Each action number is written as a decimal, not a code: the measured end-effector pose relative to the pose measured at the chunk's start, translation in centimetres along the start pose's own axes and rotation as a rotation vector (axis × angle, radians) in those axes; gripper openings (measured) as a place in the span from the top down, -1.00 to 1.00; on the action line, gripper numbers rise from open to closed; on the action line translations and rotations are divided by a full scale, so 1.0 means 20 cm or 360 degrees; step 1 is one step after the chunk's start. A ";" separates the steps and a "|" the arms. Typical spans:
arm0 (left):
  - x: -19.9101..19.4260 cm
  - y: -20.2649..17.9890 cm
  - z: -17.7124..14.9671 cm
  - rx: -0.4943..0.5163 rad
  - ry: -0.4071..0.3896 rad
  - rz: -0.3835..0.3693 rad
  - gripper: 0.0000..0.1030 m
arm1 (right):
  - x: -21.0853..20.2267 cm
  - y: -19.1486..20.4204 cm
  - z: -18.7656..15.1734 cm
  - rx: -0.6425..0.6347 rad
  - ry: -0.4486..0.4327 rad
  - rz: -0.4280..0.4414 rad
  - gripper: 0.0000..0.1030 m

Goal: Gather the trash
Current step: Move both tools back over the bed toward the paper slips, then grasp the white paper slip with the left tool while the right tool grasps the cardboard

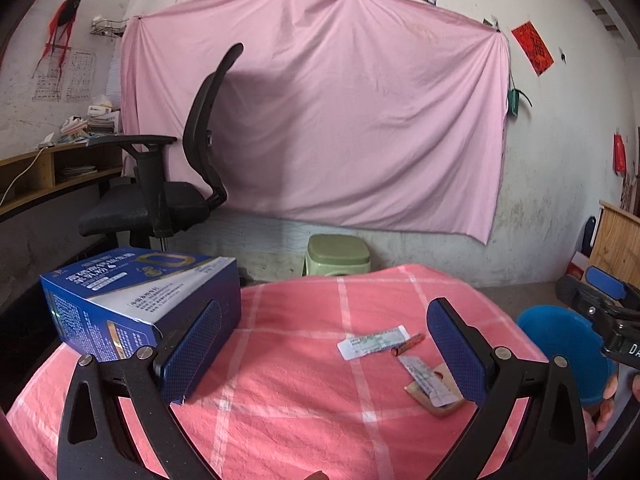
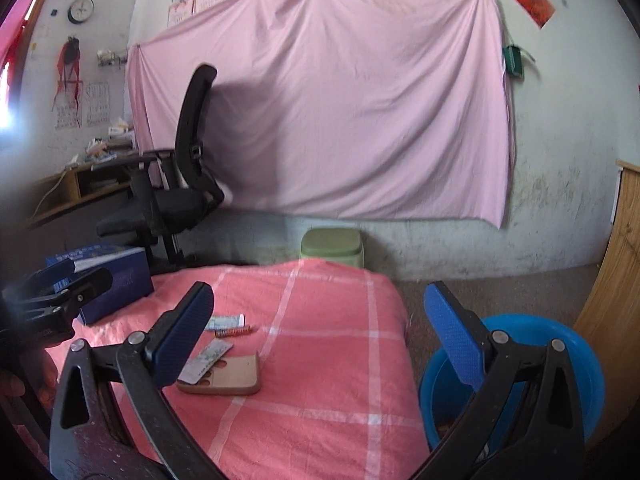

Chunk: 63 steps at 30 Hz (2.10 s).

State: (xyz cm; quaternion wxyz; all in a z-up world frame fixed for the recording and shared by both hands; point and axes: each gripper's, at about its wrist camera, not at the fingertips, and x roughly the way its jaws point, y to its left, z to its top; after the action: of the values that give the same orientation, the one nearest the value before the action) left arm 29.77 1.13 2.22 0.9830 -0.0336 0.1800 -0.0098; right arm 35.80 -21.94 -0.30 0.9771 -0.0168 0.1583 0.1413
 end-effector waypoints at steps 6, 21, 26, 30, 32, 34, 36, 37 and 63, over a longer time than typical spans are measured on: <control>0.13 0.01 -0.03 0.0001 0.0183 -0.0056 -0.95 | 0.11 0.03 -0.04 -0.0009 0.0184 0.0023 -1.00; 0.46 -0.04 -0.06 0.0011 0.0618 -0.0207 0.10 | 0.33 0.14 -0.13 -0.0079 0.0610 0.0227 0.16; 0.52 -0.05 -0.06 0.0024 0.0693 -0.0272 0.11 | 0.39 0.20 -0.15 -0.0146 0.0721 0.0281 0.31; 0.60 -0.08 -0.08 0.0106 0.0810 -0.0288 0.11 | 0.42 0.21 -0.18 -0.0141 0.0800 0.0288 0.51; 0.62 -0.10 -0.09 0.0145 0.0831 -0.0279 0.11 | 0.44 0.19 -0.19 -0.0121 0.0832 0.0293 0.60; 0.63 -0.11 -0.09 0.0192 0.0824 -0.0276 0.11 | 0.44 0.16 -0.19 -0.0105 0.0837 0.0301 0.62; 0.65 -0.11 -0.09 0.0217 0.0829 -0.0275 0.11 | 0.43 0.16 -0.18 -0.0126 0.0818 0.0273 0.62; 0.66 -0.11 -0.09 0.0224 0.0836 -0.0278 0.11 | 0.43 0.16 -0.17 -0.0143 0.0806 0.0253 0.62; 0.70 -0.20 -0.15 0.0403 0.0849 -0.0457 0.61 | 0.44 0.05 -0.14 -0.0104 0.0742 0.0102 0.61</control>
State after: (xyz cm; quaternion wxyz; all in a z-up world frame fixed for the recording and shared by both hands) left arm 41.72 -3.45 -5.27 0.8862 0.0676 0.4219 -0.1790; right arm 42.69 -18.85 -5.63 0.9081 -0.0754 0.3753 0.1695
